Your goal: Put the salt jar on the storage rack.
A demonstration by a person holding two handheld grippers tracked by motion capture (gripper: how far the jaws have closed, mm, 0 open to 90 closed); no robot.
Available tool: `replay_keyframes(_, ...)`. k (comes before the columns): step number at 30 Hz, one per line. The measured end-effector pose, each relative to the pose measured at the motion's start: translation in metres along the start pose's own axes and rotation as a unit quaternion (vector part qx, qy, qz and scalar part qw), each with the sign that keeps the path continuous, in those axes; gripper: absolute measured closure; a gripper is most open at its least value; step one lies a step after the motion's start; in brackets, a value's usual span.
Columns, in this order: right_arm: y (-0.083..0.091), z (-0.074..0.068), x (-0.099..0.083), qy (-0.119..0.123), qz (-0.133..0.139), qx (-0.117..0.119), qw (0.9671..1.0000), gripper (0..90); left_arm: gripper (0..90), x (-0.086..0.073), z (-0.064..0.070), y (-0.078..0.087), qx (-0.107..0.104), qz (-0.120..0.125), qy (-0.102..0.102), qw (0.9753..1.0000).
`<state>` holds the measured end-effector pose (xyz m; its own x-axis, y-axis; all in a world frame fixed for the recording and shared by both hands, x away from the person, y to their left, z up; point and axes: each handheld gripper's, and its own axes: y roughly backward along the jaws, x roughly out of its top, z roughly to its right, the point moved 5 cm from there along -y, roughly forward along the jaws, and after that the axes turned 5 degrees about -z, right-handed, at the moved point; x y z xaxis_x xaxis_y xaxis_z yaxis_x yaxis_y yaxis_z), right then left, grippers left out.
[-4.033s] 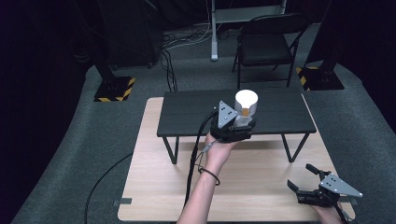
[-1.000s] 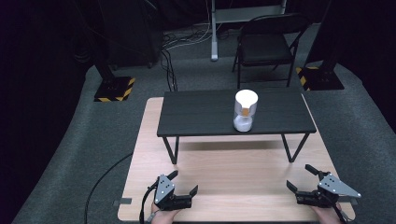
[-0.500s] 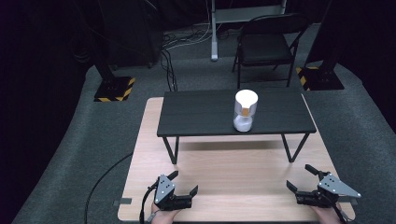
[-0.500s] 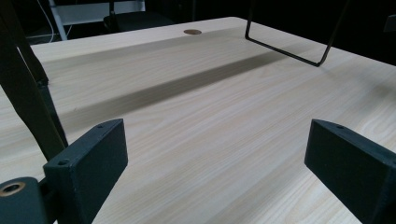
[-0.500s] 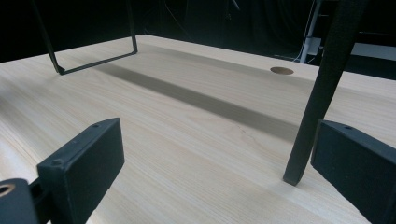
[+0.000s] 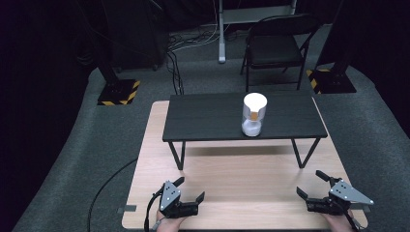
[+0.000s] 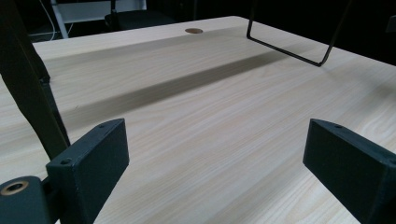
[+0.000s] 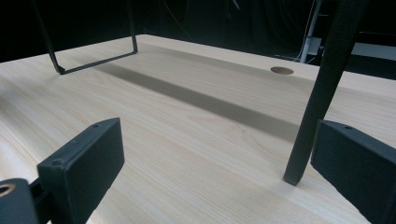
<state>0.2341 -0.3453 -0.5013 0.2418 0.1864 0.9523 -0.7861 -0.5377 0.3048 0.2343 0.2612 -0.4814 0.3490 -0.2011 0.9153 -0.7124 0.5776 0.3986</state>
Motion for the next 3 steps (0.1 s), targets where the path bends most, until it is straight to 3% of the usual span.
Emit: replay_keyframes(3,0.0001,0.0003,-0.0001,0.000,0.001,0.000,1.0000,1.4,6.7,0.0002,-0.0003,-0.0003,-0.001,-0.001,-0.001,1.0000)
